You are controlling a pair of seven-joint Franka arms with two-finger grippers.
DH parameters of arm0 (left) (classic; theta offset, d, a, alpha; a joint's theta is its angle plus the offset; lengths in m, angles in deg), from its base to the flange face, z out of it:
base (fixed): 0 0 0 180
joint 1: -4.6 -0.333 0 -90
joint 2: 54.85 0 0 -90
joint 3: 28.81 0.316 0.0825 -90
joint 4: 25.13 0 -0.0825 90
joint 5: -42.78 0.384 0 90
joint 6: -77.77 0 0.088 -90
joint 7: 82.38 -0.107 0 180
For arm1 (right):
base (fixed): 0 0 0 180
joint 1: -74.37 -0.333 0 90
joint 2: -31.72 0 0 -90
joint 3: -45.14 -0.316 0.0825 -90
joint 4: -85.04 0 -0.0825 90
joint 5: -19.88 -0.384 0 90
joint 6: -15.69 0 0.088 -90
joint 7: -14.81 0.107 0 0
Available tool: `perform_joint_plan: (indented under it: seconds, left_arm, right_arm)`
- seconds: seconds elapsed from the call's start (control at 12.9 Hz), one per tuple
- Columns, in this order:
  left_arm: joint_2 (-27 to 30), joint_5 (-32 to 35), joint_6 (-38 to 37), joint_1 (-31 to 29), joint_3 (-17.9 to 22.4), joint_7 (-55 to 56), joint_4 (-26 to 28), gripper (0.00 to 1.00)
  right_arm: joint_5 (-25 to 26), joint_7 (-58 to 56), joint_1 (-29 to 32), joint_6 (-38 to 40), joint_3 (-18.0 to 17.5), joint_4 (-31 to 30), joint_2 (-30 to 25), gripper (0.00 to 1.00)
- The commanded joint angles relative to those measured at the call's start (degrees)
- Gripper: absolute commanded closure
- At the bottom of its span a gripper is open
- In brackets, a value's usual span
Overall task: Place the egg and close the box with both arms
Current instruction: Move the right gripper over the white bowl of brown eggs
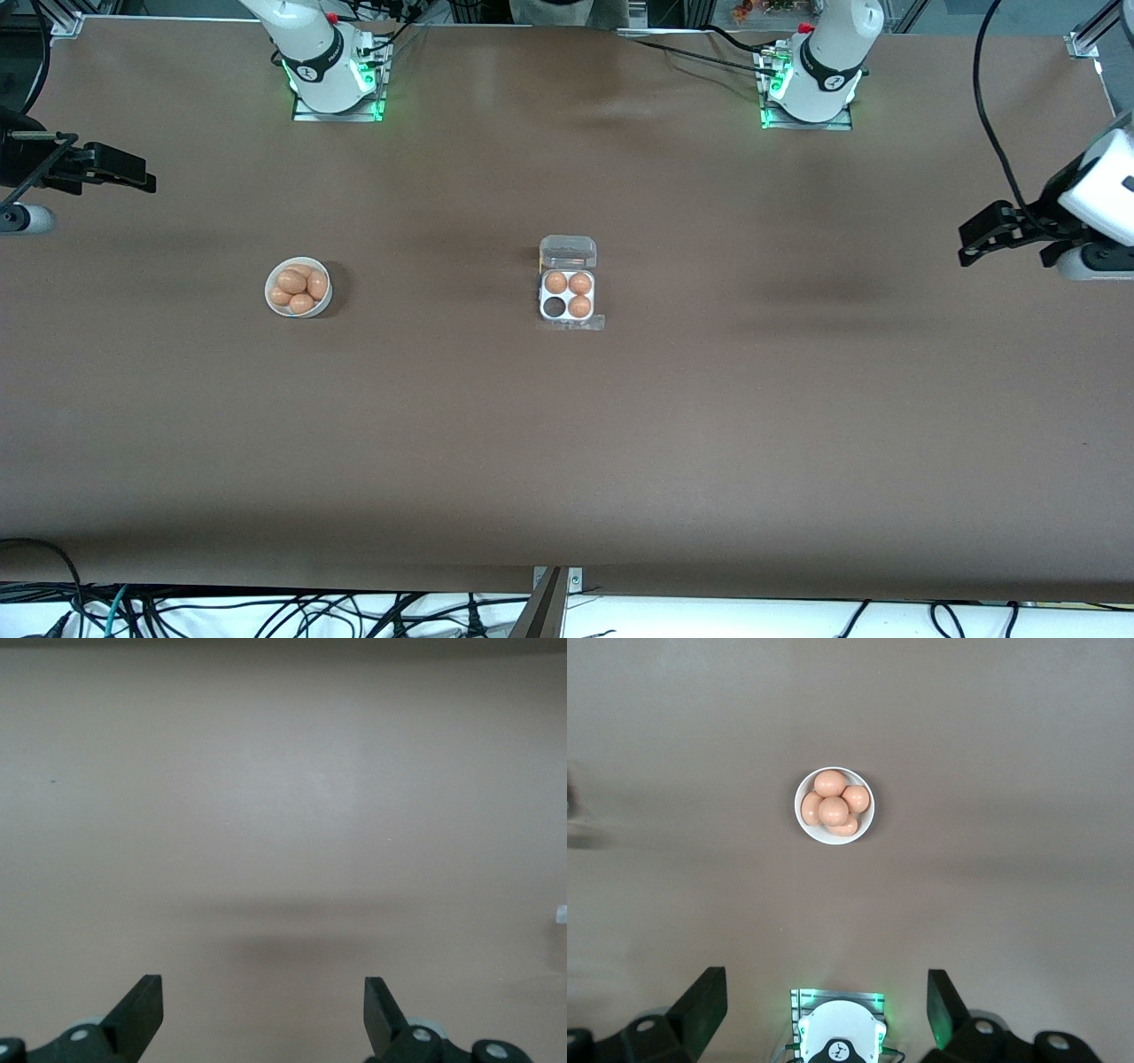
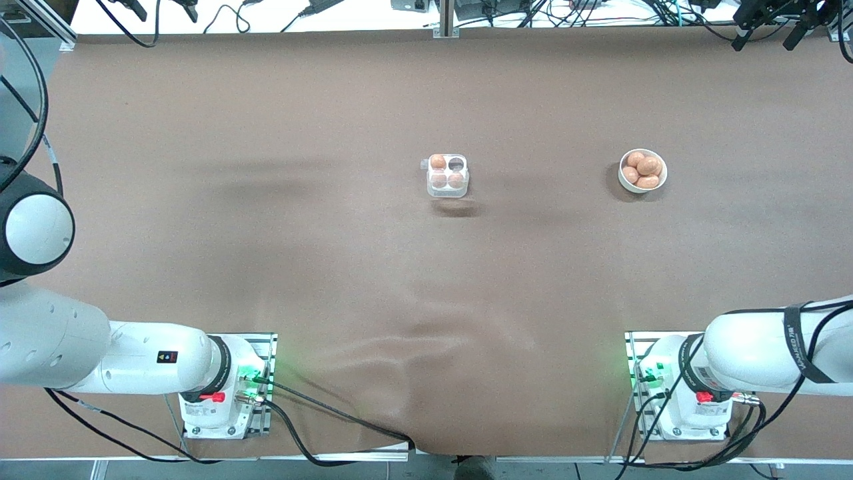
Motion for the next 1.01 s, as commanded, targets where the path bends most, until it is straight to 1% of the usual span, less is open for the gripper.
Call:
perform_joint_plan:
  seconds: [0.0, 0.23, 0.39, 0.54, 0.7, 0.93]
  left_arm:
    - [-1.3, 0.1, -1.0, -2.6, -0.2, -6.9, -2.4, 0.0]
    - [-1.9, -0.1, -1.0, -2.7, -0.3, -7.5, -2.0, 0.0]
    - [-2.0, -0.1, -1.0, -2.6, -0.5, -7.5, -2.2, 0.0]
    - [-2.2, -0.1, -1.0, -1.9, -0.8, -7.3, -2.0, 0.0]
    - [-2.3, -0.1, -1.0, -1.7, -0.8, -7.1, -2.1, 0.0]
    - [-2.5, 0.0, -1.0, -2.1, -0.8, -7.1, -2.3, 0.0]
  right_arm:
    - [0.7, 2.1, 0.4, 0.4, -0.7, -0.3, -1.3, 0.0]
    - [0.6, 2.1, 0.4, 0.4, -1.2, -0.3, -1.3, 0.0]
    - [0.7, 2.3, 0.4, 0.4, -2.6, -0.3, -1.3, 0.0]
    - [0.5, 2.3, 0.4, 0.2, -2.5, -0.3, -1.0, 0.0]
    - [0.2, 2.3, 0.4, -1.0, -2.5, -2.9, -0.6, 0.0]
    - [0.0, 2.1, 0.4, -6.0, -2.5, -8.3, -0.9, 0.0]
